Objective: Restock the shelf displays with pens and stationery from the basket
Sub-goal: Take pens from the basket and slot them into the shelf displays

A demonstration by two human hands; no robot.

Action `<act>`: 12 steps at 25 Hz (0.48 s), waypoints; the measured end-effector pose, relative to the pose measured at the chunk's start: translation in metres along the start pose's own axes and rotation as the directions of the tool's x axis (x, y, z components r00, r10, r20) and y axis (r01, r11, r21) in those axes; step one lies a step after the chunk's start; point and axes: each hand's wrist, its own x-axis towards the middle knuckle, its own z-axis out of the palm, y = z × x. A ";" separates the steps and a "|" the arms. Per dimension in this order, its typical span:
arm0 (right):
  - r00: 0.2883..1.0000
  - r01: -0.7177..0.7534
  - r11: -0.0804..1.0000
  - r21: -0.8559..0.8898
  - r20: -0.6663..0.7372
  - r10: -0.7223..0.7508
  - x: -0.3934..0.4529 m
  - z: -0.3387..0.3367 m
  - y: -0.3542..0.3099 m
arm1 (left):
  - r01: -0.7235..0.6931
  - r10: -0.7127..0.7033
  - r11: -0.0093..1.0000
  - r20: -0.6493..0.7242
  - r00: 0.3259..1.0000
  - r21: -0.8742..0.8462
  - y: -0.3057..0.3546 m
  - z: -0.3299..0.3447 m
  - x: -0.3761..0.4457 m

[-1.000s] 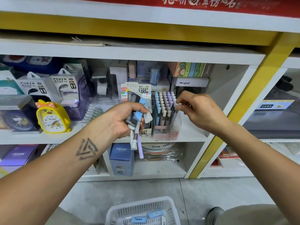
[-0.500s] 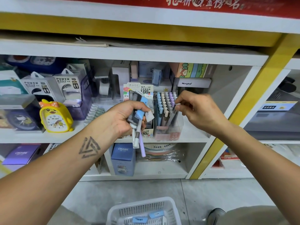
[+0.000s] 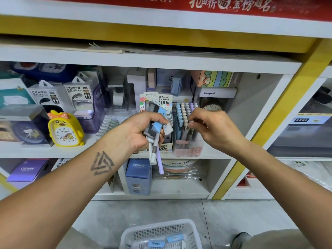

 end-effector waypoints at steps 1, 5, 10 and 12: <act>1.000 -0.001 1.000 -0.016 0.019 0.001 0.000 0.001 0.000 | 0.001 -0.001 1.000 0.002 1.000 0.006 0.000 0.000 0.000; 0.996 0.029 0.999 -0.041 0.083 -0.025 0.004 0.003 -0.002 | 0.007 -0.007 1.000 -0.004 1.000 -0.002 0.001 0.001 -0.002; 0.991 0.070 0.975 -0.213 0.127 -0.044 0.011 0.011 -0.006 | -0.003 0.006 0.993 0.029 1.000 -0.115 0.003 0.002 -0.004; 0.988 0.062 0.978 -0.197 0.150 -0.032 0.013 0.010 -0.009 | -0.010 0.021 0.982 0.054 0.998 -0.186 0.004 0.003 -0.005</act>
